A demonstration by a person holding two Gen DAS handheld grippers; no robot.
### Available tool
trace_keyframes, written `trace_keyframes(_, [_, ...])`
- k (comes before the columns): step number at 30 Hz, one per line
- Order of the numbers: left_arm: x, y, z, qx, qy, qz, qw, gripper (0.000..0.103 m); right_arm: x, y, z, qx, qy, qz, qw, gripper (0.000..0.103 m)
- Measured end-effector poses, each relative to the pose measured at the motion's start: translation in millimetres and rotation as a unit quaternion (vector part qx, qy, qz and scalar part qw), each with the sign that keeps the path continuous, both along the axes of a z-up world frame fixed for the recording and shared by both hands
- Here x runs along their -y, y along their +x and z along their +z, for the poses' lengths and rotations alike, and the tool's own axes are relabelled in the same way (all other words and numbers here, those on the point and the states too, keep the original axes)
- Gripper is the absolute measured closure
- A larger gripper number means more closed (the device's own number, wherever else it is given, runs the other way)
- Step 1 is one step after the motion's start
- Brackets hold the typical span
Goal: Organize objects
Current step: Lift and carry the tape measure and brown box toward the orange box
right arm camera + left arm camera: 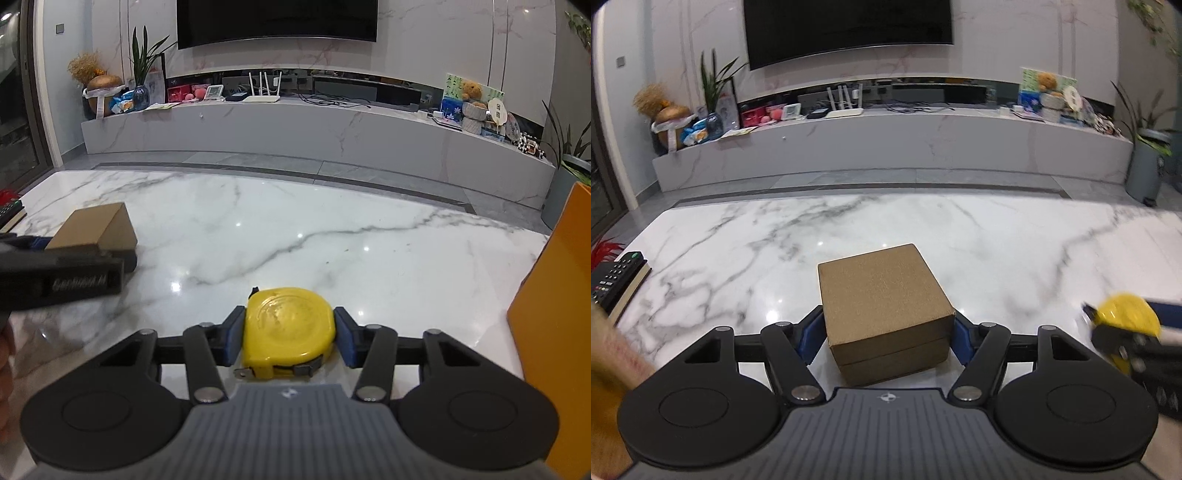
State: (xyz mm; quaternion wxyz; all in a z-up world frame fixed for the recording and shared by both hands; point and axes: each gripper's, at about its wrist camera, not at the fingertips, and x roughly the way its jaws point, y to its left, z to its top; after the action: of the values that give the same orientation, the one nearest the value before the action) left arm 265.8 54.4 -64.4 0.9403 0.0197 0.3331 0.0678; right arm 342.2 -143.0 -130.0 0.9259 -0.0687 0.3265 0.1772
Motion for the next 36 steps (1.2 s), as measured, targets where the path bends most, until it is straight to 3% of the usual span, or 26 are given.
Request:
trace_keyframes(8, [14, -58, 3, -0.023, -0.027, -0.064, 0.9973, 0.030, 10, -35, 7, -0.036, -0.015, 0.003, 0.999, 0.051])
trace_keyframes(13, [13, -103, 5, -0.031, -0.057, -0.074, 0.9951, 0.030, 19, -73, 12, -0.074, -0.016, 0.006, 0.997, 0.051])
trace_keyframes(22, [16, -167, 8, -0.044, -0.070, -0.092, 0.9923, 0.030, 36, -160, 14, -0.085, -0.024, 0.000, 0.996, 0.051])
trace_keyframes(28, [17, -188, 4, -0.048, -0.071, -0.091, 0.9922, 0.030, 40, -198, 12, -0.069, -0.032, 0.002, 0.997, 0.051])
trace_keyframes(32, [18, -192, 4, -0.034, -0.073, -0.083, 0.9933, 0.022, 38, -197, 12, -0.065, -0.031, 0.005, 0.997, 0.050])
trace_keyframes(36, [17, -190, 5, -0.019, -0.070, -0.072, 0.9948, 0.022, 38, -195, 11, -0.062, -0.030, 0.004, 0.998, 0.048])
